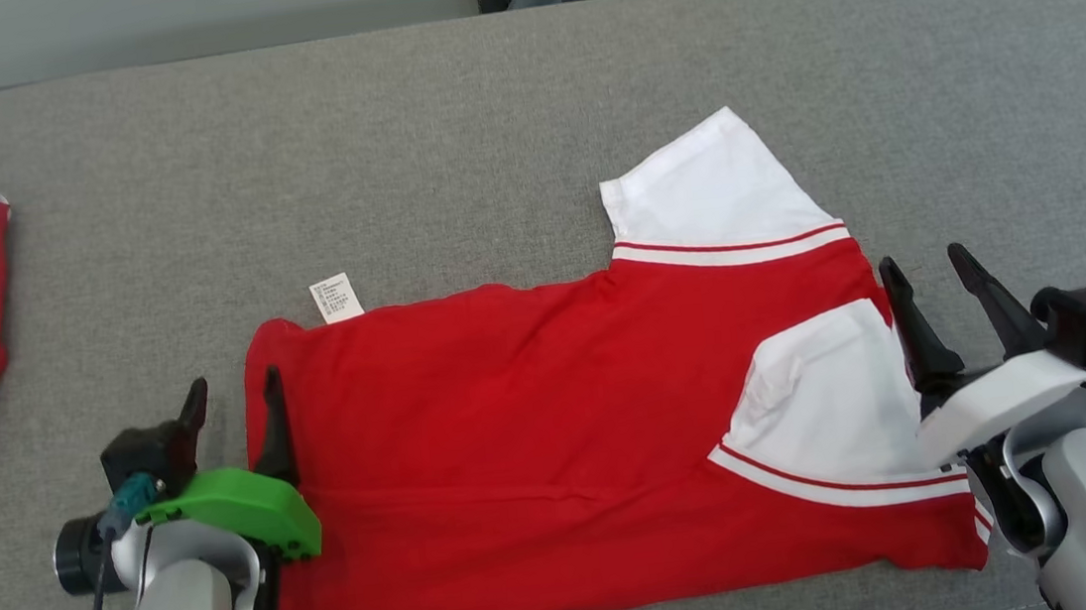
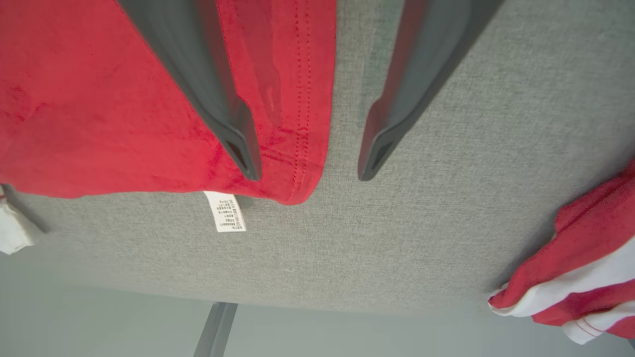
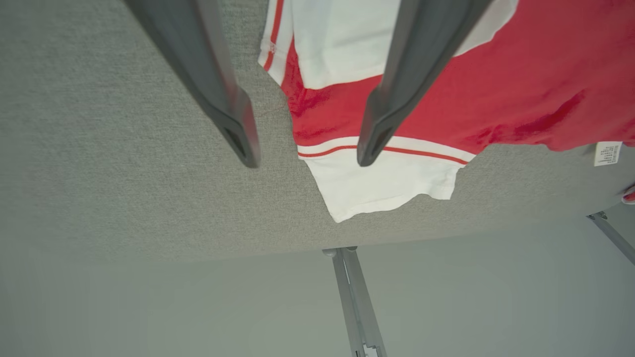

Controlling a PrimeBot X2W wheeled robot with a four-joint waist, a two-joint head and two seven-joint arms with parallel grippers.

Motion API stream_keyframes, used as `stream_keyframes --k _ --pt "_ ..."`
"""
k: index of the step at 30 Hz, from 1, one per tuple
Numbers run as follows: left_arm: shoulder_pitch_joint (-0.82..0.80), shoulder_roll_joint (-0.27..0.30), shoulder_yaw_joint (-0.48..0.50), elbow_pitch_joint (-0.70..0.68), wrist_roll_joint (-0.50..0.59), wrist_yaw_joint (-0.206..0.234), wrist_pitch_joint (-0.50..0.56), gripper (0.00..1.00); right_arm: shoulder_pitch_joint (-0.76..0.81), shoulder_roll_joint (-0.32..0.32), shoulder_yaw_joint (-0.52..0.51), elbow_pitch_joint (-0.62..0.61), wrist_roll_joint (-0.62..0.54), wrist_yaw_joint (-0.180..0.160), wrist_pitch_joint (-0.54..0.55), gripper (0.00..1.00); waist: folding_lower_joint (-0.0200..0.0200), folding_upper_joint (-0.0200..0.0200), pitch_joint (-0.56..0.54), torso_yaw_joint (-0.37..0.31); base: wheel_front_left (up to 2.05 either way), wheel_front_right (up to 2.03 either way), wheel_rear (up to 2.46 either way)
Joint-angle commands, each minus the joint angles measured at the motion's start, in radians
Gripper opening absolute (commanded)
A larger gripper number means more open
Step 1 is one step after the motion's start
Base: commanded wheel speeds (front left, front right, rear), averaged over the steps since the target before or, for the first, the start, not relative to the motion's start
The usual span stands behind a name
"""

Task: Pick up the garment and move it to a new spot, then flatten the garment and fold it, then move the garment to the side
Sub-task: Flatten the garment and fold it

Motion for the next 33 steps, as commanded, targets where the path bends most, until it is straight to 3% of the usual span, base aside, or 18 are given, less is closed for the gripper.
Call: stream_keyframes --k 1,14,25,26,27,28,29,33 --pt "-0.046 0.011 0.006 0.029 0.003 -0.004 0.000 1.00 -0.024 -0.003 0.013 -0.002 -0.002 -0.001 -0.001 1.00 0.0000 -0.0001 0.076 -0.010 0.00 0.00 0.00" --pt "-0.216 0.029 0.013 0.202 0.033 -0.006 0.001 1.00 -0.062 -0.009 0.046 0.009 0.021 -0.001 -0.001 1.00 0.0000 -0.0001 0.133 -0.033 0.00 0.00 0.00" --pt "-0.232 0.010 -0.043 0.205 0.062 -0.015 0.001 0.99 -0.070 -0.008 0.042 0.012 0.014 -0.001 -0.001 1.00 0.0000 -0.0001 0.130 -0.026 0.00 0.00 0.00" --pt "-0.235 0.010 -0.045 0.207 0.062 -0.015 0.001 0.86 -0.073 -0.008 0.045 0.012 0.013 -0.001 -0.001 1.00 0.0000 -0.0001 0.130 -0.025 0.00 0.00 0.00" --pt "-0.238 0.008 -0.047 0.206 0.063 -0.015 0.001 0.49 -0.076 -0.009 0.047 0.013 0.013 -0.001 -0.001 1.00 0.0000 -0.0001 0.130 -0.025 0.00 0.00 0.00" --pt "-0.241 0.007 -0.049 0.206 0.063 -0.015 0.001 0.31 -0.079 -0.010 0.048 0.014 0.015 -0.001 -0.001 1.00 0.0000 -0.0001 0.130 -0.024 0.00 0.00 0.00" --pt "-0.243 0.005 -0.049 0.203 0.059 -0.016 0.001 0.00 -0.082 -0.012 0.051 0.015 0.018 -0.001 -0.001 1.00 0.0000 -0.0001 0.130 -0.023 0.00 0.00 0.00" --pt "-0.244 0.000 -0.042 0.188 0.038 -0.016 0.000 0.00 -0.105 -0.027 0.064 0.024 0.038 -0.001 -0.001 1.00 0.0000 -0.0001 0.131 -0.013 0.00 0.00 0.00"
